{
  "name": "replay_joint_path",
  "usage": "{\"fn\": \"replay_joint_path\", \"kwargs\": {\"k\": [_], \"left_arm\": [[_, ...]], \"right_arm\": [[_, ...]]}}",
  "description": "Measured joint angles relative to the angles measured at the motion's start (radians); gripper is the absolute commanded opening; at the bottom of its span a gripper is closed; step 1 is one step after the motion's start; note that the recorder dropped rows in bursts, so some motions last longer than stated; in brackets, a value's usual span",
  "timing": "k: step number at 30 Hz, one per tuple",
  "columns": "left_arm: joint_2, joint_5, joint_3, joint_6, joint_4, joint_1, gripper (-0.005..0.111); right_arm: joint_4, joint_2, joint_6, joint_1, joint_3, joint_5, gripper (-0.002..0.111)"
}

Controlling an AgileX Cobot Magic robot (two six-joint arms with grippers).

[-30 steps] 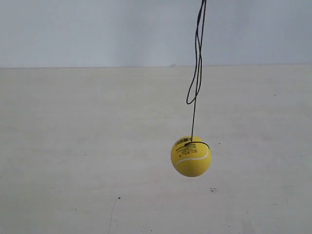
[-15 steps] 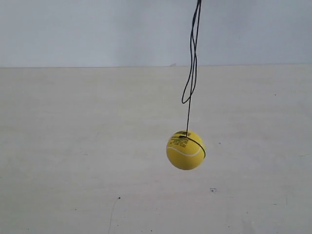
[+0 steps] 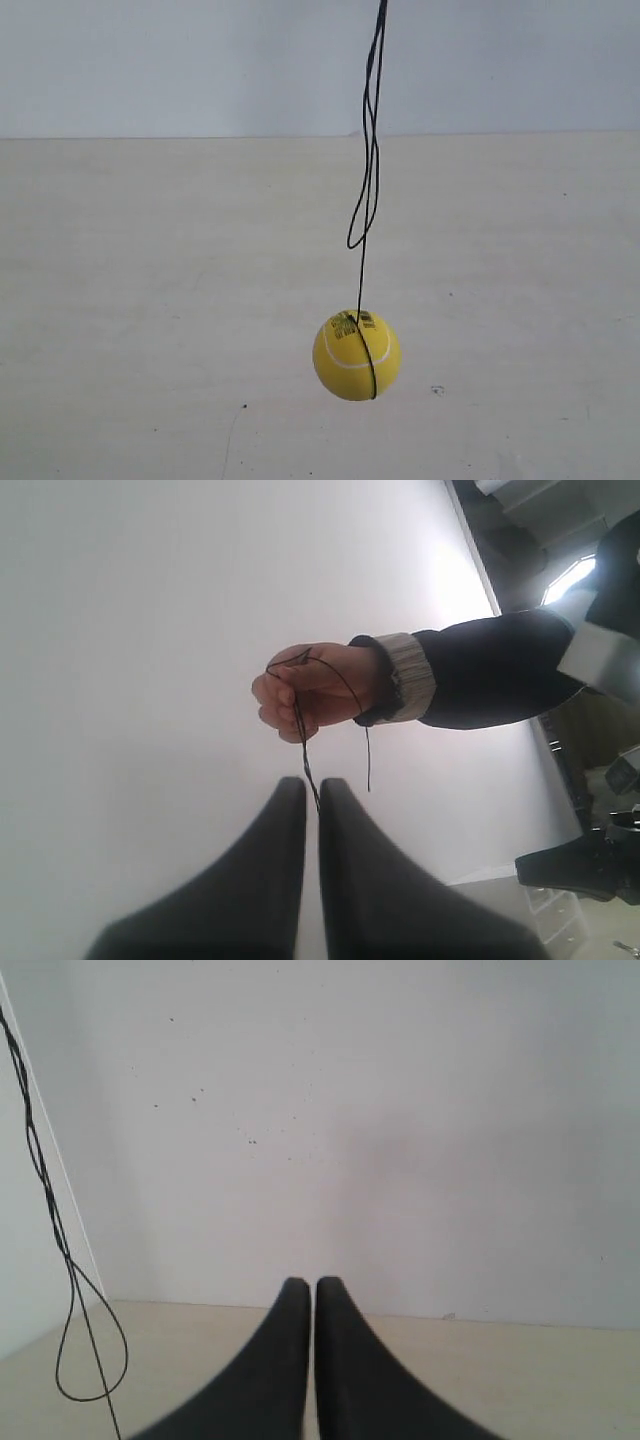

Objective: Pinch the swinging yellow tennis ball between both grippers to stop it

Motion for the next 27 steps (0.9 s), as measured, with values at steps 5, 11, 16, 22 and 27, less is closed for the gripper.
{"fn": "replay_joint_path", "kwargs": {"k": [5, 11, 16, 22, 27], "left_arm": [[0.0, -0.004, 0.0, 0.0, 0.0, 0.0, 0.005], [0.0, -0.006, 0.0, 0.0, 0.0, 0.0, 0.005], [0.0, -0.006, 0.0, 0.0, 0.0, 0.0, 0.005], [-0.002, 0.01, 0.021, 0.12, -0.093, 0.0, 0.005], [-0.004, 0.098, 0.055, 0.198, -0.32, 0.0, 0.005]], "right_arm": [[0.0, 0.0, 0.0, 0.0, 0.0, 0.0, 0.0], [0.0, 0.0, 0.0, 0.0, 0.0, 0.0, 0.0], [0.0, 0.0, 0.0, 0.0, 0.0, 0.002, 0.0], [0.0, 0.0, 0.0, 0.0, 0.0, 0.002, 0.0], [0.0, 0.0, 0.0, 0.0, 0.0, 0.0, 0.0]]}}
